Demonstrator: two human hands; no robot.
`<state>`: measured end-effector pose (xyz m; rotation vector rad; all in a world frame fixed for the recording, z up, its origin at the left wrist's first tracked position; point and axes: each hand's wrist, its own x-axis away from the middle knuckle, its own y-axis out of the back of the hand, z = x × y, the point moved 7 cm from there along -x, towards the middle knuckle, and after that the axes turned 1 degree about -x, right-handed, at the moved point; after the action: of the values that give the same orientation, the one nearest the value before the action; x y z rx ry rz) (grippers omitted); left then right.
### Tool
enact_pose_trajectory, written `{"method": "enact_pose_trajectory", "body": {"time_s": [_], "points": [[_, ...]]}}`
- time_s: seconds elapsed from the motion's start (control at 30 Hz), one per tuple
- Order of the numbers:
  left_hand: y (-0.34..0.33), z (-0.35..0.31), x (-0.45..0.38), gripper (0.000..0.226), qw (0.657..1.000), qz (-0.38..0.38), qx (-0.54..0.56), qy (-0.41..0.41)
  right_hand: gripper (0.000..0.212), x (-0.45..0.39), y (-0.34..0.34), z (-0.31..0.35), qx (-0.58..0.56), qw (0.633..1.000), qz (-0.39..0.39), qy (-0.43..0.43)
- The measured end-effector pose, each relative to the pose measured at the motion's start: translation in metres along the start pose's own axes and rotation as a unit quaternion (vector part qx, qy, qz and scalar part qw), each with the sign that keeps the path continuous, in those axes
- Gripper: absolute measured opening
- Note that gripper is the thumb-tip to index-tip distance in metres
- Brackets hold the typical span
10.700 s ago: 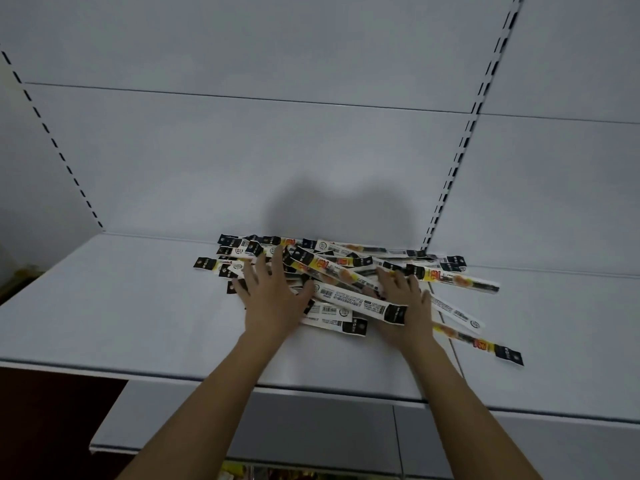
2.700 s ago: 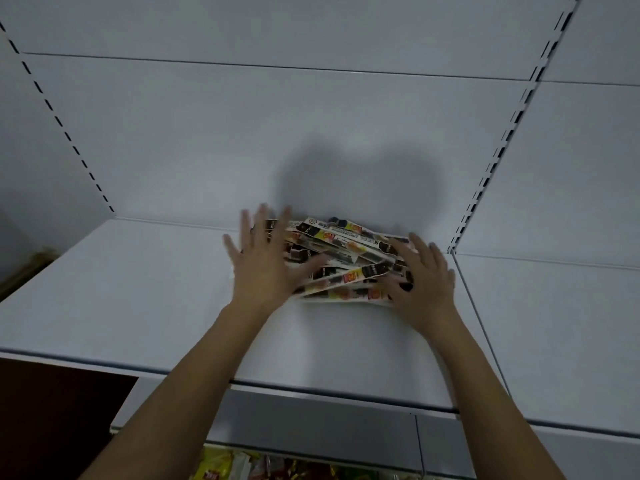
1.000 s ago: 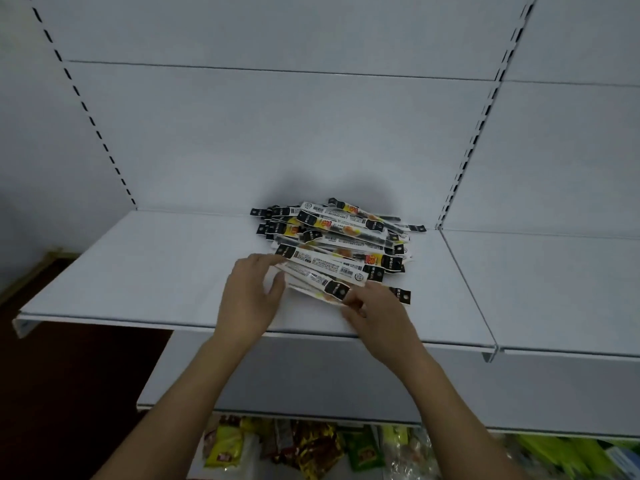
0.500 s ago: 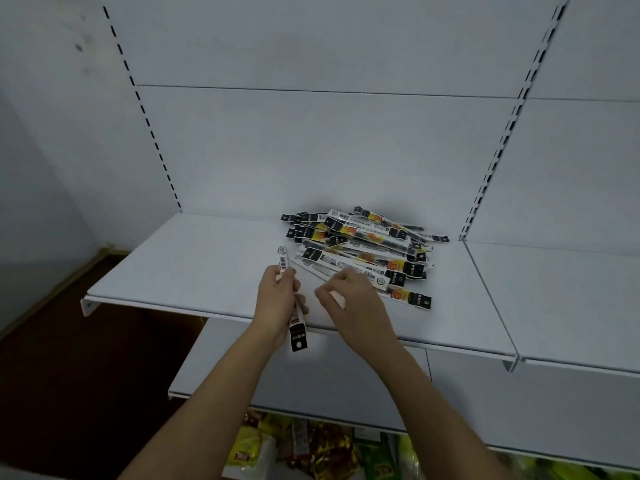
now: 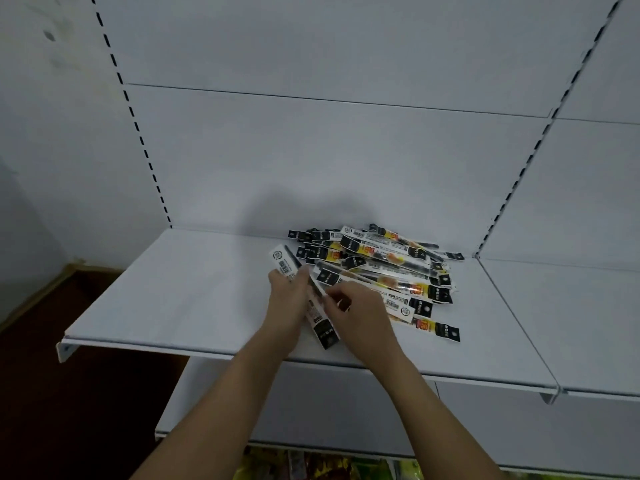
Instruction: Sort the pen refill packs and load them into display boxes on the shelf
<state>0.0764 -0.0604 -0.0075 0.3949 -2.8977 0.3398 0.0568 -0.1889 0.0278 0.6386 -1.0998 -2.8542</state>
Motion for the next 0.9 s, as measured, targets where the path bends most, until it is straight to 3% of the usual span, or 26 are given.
{"method": "enact_pose_trajectory", "body": {"time_s": [0.1, 0.17, 0.27, 0.33, 0.43, 0.53, 0.6, 0.67, 0.77, 0.83, 0.9], "points": [[-0.005, -0.006, -0.011, 0.023, 0.998, 0.043, 0.017, -0.034, 0.018, -0.007, -0.017, 0.002, -0.023, 0.996, 0.083, -0.010], [-0.003, -0.006, -0.021, 0.017, 0.998, 0.047, 0.015, -0.049, 0.020, -0.010, -0.011, -0.012, -0.007, 0.999, 0.037, -0.030], [-0.004, -0.006, -0.034, 0.006, 0.995, 0.065, 0.015, -0.071, 0.016, -0.007, 0.007, -0.041, 0.149, 0.985, -0.080, -0.038], [-0.008, -0.006, -0.038, 0.007, 0.992, 0.091, -0.006, -0.091, 0.027, -0.004, 0.009, -0.056, 0.211, 0.970, -0.099, -0.075], [-0.010, -0.003, -0.039, 0.004, 0.989, 0.101, -0.044, -0.101, 0.016, -0.004, 0.013, -0.053, 0.219, 0.963, -0.141, -0.072], [-0.010, -0.001, -0.036, 0.018, 0.987, 0.111, -0.071, -0.091, 0.014, -0.005, 0.022, -0.036, 0.168, 0.962, -0.208, -0.050], [-0.017, -0.003, -0.031, 0.024, 0.980, 0.158, -0.074, -0.094, 0.016, -0.011, 0.020, -0.027, 0.105, 0.973, -0.203, -0.046], [-0.022, -0.003, -0.026, 0.020, 0.973, 0.190, -0.068, -0.113, 0.019, -0.020, 0.001, -0.012, 0.035, 0.993, -0.115, -0.013], [-0.010, 0.000, -0.033, 0.016, 0.989, 0.118, 0.001, -0.089, 0.026, -0.022, -0.017, -0.001, -0.068, 0.997, 0.020, 0.003], [-0.001, -0.005, -0.037, 0.016, 0.994, 0.059, 0.015, -0.094, 0.026, -0.018, -0.001, -0.011, -0.108, 0.994, 0.004, -0.019], [-0.001, -0.015, -0.035, 0.013, 0.990, 0.058, 0.020, -0.124, 0.024, -0.009, 0.029, -0.029, -0.121, 0.988, -0.080, -0.059]]}}
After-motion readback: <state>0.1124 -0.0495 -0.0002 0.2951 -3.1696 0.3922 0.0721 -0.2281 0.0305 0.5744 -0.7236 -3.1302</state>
